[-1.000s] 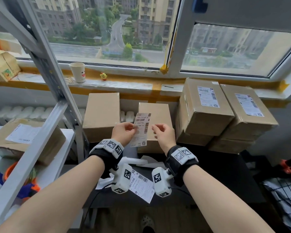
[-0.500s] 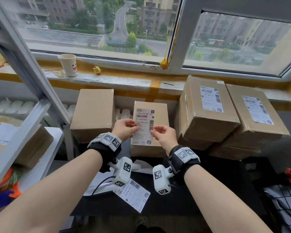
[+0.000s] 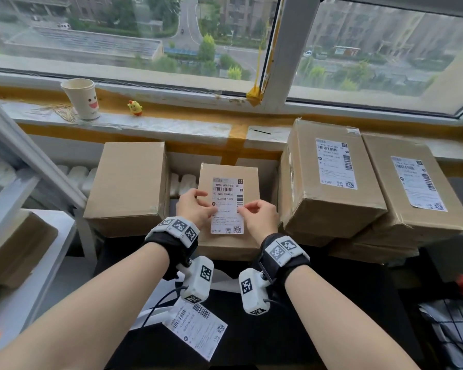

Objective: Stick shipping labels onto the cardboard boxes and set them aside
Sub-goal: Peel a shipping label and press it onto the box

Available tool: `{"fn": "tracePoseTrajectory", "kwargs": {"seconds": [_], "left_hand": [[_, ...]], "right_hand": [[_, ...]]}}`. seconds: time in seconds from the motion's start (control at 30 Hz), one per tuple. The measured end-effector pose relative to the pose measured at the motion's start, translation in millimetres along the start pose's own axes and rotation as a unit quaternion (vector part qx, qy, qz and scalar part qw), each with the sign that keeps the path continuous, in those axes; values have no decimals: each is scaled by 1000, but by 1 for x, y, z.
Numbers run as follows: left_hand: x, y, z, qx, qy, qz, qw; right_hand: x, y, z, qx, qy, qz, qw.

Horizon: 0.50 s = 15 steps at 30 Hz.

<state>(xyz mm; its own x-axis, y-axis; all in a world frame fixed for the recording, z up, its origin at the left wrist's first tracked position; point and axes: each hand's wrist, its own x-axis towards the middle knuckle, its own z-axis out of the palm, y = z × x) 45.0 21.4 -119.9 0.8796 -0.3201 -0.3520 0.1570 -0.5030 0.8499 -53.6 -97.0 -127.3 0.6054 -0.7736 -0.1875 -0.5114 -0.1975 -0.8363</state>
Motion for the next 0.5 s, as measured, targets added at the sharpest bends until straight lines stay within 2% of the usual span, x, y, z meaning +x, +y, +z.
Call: {"fn": "tracePoseTrajectory", "kwargs": {"seconds": [0.17, 0.5], "left_hand": [[6, 5, 11, 87, 22, 32, 995], [9, 5, 19, 143, 48, 57, 987]], "right_hand": [[8, 2, 1, -62, -4, 1, 998], [11, -2, 5, -134, -16, -8, 991]]}}
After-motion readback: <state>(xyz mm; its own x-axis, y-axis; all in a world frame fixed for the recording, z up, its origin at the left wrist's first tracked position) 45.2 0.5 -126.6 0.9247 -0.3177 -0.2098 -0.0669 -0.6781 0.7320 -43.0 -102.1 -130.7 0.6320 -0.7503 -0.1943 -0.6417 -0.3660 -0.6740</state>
